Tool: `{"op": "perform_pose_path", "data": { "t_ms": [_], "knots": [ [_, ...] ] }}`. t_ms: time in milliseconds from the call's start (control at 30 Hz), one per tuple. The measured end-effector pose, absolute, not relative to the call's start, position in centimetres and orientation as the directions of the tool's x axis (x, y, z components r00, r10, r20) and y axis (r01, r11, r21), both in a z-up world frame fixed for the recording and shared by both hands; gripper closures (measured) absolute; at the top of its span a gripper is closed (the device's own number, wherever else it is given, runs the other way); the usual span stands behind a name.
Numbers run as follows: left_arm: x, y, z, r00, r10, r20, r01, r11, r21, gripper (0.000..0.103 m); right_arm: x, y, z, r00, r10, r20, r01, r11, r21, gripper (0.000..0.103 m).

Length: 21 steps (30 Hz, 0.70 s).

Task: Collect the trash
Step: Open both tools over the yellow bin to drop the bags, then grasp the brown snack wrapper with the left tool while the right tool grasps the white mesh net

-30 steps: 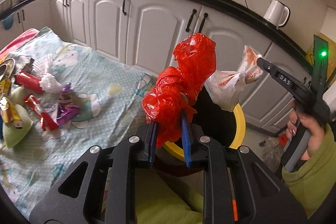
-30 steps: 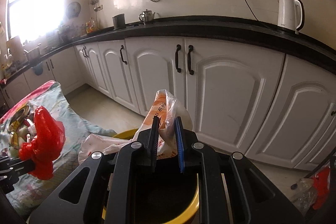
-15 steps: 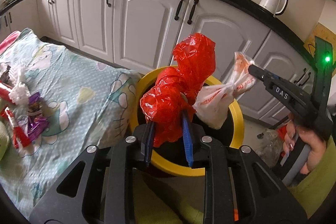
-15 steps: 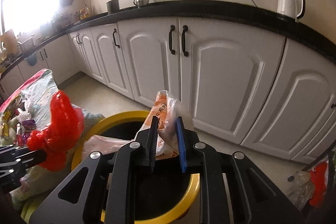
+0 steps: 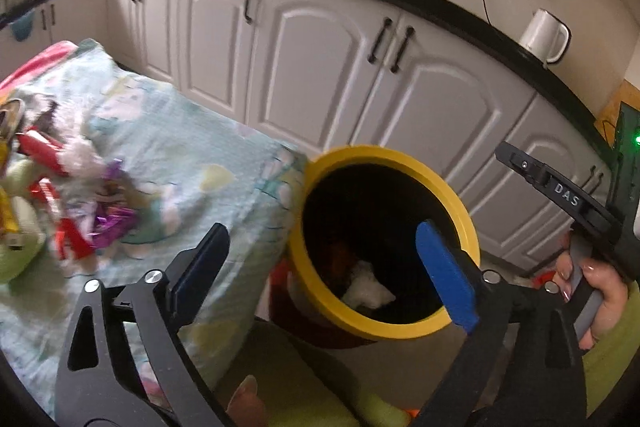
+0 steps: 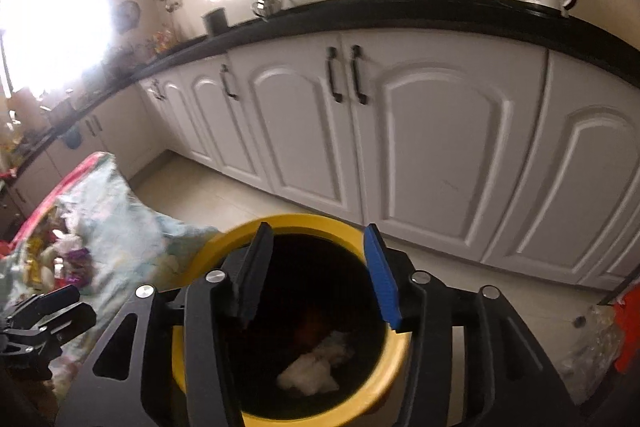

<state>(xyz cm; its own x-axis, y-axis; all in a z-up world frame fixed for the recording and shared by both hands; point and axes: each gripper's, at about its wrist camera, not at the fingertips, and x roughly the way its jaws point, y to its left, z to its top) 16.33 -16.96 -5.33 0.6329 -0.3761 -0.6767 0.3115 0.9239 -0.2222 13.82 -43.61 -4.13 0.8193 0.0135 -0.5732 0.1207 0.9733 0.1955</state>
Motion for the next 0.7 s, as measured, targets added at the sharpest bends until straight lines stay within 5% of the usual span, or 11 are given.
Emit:
{"op": "perform_pose_path", "data": {
  "t_ms": [700],
  "knots": [
    [13.5, -3.6, -0.8, 0.825, -0.119, -0.553, 0.014, 0.982, -0.191, 0.011, 14.3, -30.3, 0.1, 0.784, 0.332, -0.524, -0.267, 0.943, 0.199, 0.047]
  ]
}}
